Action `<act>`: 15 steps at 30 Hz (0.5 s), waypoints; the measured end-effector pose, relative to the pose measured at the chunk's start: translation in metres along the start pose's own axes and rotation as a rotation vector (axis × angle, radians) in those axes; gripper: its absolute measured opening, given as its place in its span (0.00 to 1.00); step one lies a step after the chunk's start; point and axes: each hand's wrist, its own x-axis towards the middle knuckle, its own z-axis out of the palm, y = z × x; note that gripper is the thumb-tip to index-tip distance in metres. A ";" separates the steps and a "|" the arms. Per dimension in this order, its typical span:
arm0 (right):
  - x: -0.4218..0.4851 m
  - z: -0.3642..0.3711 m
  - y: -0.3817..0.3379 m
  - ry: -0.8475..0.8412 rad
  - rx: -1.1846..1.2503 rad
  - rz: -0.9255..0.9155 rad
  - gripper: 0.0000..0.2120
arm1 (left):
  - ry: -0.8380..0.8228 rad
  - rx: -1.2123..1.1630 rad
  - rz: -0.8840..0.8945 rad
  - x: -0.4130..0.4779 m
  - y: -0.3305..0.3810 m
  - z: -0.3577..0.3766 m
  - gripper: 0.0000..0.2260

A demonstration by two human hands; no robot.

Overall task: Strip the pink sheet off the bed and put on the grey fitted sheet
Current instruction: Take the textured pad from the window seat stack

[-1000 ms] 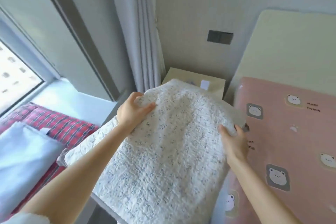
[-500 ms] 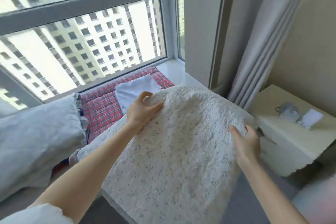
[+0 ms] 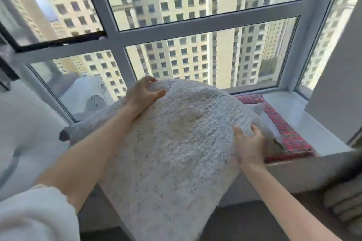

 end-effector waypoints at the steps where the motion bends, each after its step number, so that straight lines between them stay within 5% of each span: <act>1: -0.006 0.025 -0.004 -0.038 0.006 -0.026 0.21 | 0.033 0.040 0.012 0.016 -0.016 -0.013 0.22; 11: -0.053 0.211 -0.010 -0.358 -0.141 -0.226 0.22 | 0.205 0.386 0.374 0.159 -0.151 -0.086 0.17; 15: -0.050 0.274 0.015 -0.679 -0.355 -0.125 0.27 | 0.072 0.629 0.194 0.193 -0.192 -0.063 0.21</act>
